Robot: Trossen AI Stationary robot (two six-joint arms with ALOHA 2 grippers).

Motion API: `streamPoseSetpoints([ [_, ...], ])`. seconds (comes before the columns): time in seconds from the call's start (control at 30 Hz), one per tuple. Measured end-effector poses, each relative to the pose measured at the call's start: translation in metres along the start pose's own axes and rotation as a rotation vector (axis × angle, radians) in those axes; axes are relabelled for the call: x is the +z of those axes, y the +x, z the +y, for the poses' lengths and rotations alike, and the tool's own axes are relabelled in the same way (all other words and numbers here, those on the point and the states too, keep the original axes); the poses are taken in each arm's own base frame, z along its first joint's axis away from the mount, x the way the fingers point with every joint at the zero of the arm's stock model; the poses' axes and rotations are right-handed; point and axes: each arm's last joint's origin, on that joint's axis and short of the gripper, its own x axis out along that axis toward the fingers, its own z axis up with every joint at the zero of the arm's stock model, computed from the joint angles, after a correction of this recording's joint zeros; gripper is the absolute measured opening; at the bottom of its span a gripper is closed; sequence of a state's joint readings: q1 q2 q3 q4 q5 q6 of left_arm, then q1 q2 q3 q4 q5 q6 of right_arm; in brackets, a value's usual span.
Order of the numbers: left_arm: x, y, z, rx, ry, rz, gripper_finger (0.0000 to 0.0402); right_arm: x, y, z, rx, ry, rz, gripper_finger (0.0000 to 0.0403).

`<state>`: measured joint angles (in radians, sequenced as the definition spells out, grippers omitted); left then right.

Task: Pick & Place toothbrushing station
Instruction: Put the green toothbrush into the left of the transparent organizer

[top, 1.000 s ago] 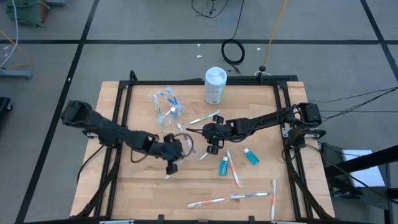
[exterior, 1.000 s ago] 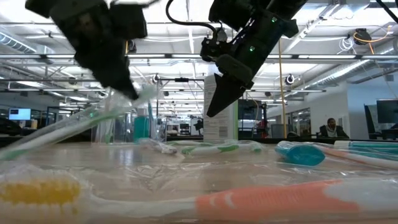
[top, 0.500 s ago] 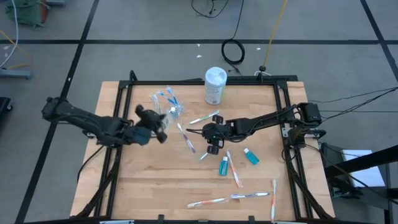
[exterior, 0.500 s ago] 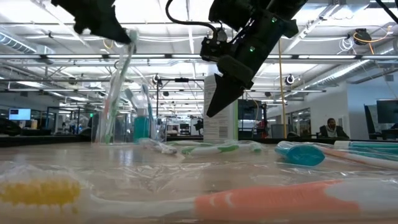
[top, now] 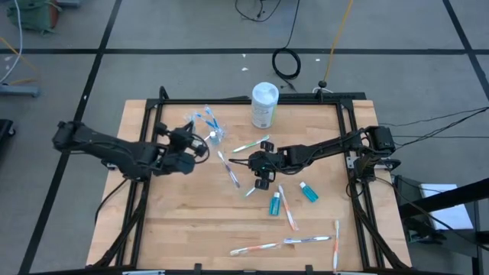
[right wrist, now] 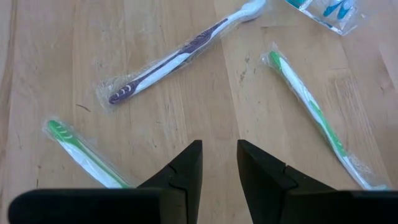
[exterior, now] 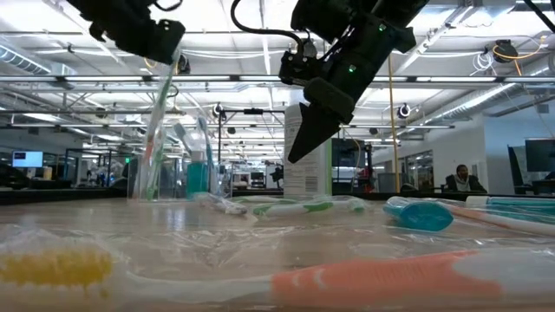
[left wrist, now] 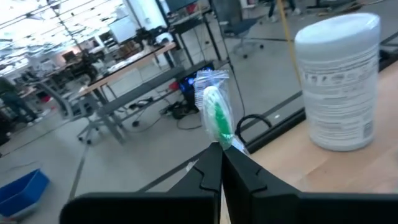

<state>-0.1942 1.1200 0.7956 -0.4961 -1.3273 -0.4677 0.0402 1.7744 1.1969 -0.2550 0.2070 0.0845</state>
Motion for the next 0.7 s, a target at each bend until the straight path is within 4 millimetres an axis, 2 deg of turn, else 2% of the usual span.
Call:
streamPoseSetpoints([
  [0.37,-0.024,0.015,-0.027,-0.006,0.072,0.095,0.0010,0.000,0.000,0.000,0.000,0.000,0.000,0.0091],
  [0.6,-0.036,0.015,-0.022,0.020,0.099,0.149,0.0009,0.000,0.000,0.000,-0.001,0.000,0.004,0.0091],
  [0.7,-0.040,0.015,-0.022,-0.022,0.066,0.213,0.0007,0.000,0.000,0.000,-0.001,0.000,0.004,0.0091],
])
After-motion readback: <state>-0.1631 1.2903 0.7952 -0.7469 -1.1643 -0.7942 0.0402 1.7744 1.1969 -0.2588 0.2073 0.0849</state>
